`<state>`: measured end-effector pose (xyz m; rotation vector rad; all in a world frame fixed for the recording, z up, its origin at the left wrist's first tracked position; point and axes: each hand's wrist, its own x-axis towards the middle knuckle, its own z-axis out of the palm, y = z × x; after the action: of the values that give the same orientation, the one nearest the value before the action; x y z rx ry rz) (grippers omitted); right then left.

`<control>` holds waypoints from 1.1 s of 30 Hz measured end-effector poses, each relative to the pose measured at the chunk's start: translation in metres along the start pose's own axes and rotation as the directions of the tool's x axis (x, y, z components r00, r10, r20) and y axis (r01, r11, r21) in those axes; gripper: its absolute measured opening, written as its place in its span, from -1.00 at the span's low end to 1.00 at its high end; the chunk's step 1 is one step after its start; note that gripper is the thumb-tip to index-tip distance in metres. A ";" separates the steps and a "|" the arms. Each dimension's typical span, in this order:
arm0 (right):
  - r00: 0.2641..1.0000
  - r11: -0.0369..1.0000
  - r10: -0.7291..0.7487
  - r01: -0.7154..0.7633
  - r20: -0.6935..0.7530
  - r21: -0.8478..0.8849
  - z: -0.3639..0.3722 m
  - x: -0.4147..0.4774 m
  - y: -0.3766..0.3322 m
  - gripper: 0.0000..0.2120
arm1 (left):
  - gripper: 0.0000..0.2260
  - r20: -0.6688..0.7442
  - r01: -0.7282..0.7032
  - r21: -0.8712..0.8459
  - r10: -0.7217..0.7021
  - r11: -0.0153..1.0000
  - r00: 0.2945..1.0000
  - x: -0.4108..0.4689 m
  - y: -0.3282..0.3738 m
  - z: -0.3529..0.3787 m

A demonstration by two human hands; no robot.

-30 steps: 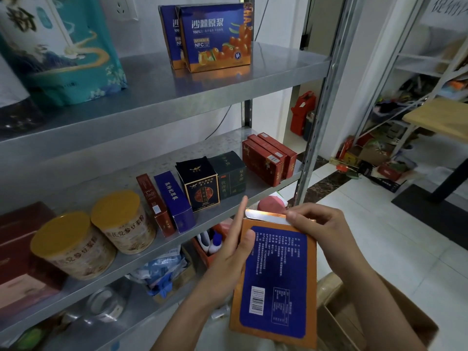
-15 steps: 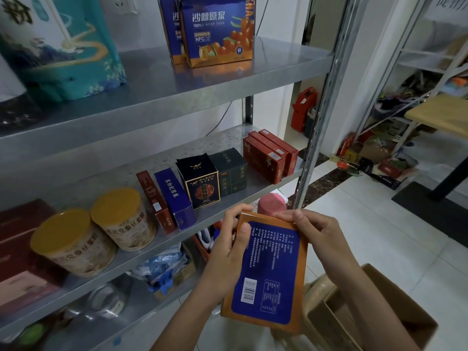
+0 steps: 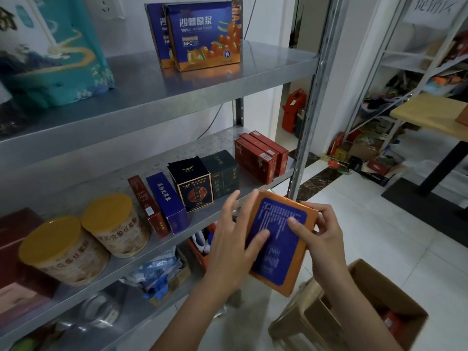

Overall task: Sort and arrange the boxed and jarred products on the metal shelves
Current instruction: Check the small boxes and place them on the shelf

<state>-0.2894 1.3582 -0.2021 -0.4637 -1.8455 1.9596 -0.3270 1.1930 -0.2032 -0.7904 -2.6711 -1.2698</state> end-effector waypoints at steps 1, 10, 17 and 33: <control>0.995 0.998 0.053 -0.049 -0.085 0.047 -0.003 0.004 0.002 -0.72 | -0.36 0.072 -0.075 0.054 0.071 0.996 0.995 -0.003 -0.002 0.004; 0.779 0.772 0.616 -0.566 -0.119 0.290 -0.047 0.016 0.021 -0.74 | -0.41 0.077 -0.570 0.275 0.573 0.774 0.816 0.009 -0.007 0.033; 0.887 0.841 0.446 -0.461 -0.119 -0.282 -0.105 -0.009 0.015 -0.48 | -0.59 0.574 0.143 -0.367 0.103 0.919 0.813 0.059 0.015 0.033; 0.881 0.880 0.363 -0.431 -0.304 -0.198 -0.183 -0.048 0.116 -0.55 | -0.58 0.887 0.141 -0.244 0.163 0.959 0.432 0.112 0.038 0.222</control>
<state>-0.1642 1.4865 -0.3326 -1.2147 -1.9543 1.7845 -0.3732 1.4242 -0.2898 -2.0776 -3.1931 -1.5411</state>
